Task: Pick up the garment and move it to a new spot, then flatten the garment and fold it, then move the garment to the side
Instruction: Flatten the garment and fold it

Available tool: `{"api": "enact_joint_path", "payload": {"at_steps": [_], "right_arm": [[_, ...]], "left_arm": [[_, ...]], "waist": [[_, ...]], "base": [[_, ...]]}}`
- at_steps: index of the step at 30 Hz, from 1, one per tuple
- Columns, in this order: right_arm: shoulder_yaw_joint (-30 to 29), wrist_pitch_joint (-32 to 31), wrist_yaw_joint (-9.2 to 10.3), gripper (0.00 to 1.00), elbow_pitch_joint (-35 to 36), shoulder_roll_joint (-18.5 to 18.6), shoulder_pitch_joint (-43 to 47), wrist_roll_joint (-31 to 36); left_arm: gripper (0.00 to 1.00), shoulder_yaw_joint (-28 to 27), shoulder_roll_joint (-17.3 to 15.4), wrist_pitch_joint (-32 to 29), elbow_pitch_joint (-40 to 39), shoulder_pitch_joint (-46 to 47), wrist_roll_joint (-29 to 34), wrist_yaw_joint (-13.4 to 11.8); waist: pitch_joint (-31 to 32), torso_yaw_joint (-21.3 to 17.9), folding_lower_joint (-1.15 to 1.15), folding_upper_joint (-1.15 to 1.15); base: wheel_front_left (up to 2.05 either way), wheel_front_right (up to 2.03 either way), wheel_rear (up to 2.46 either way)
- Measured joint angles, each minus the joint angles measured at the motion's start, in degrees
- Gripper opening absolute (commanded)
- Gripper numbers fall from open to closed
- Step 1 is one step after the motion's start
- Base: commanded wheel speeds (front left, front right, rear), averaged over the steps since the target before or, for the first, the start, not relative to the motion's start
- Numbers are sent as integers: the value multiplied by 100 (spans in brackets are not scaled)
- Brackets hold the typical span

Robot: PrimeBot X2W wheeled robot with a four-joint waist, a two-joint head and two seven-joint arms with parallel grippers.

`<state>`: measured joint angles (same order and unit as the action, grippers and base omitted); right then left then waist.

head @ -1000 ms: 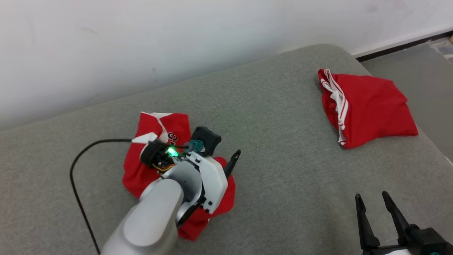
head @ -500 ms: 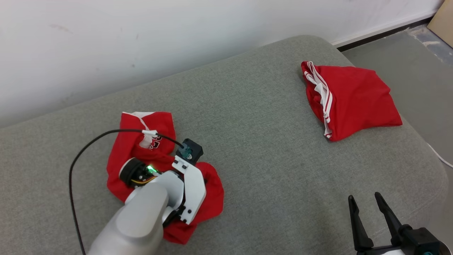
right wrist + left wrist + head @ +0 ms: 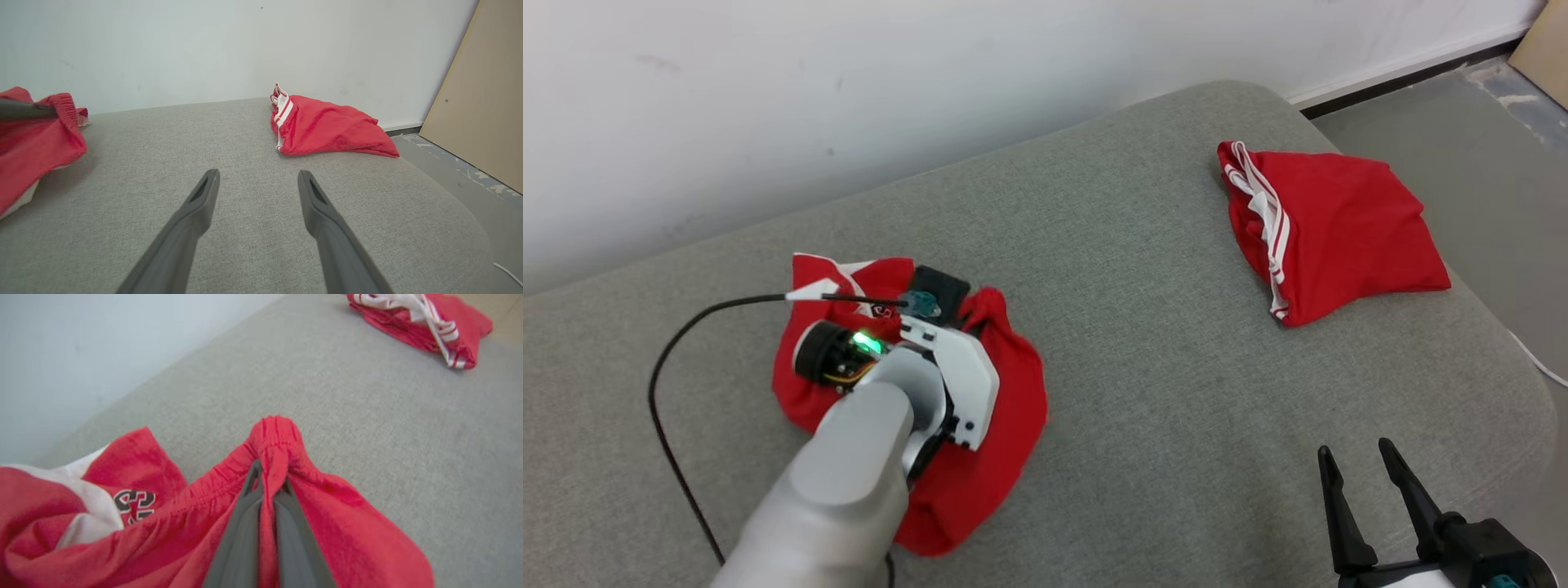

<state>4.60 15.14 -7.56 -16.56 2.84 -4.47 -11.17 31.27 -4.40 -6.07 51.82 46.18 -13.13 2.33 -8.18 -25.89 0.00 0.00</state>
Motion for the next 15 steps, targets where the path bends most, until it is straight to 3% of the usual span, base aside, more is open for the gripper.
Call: {"api": "enact_joint_path", "payload": {"at_steps": [9, 15], "right_arm": [[43, 0, 0, 100, -27, 0, 2, 69], [70, 1, 0, 100, -44, 0, 33, 96]], "left_arm": [[0, -394, 119, 1686, -26, 519, -378, -457], [0, -642, 152, 2082, -274, 772, -646, -731]], "waist": [[167, -28, 0, 0], [244, -53, 0, 0]], "base": [[0, 0, 0], [0, 0, 0]]}}
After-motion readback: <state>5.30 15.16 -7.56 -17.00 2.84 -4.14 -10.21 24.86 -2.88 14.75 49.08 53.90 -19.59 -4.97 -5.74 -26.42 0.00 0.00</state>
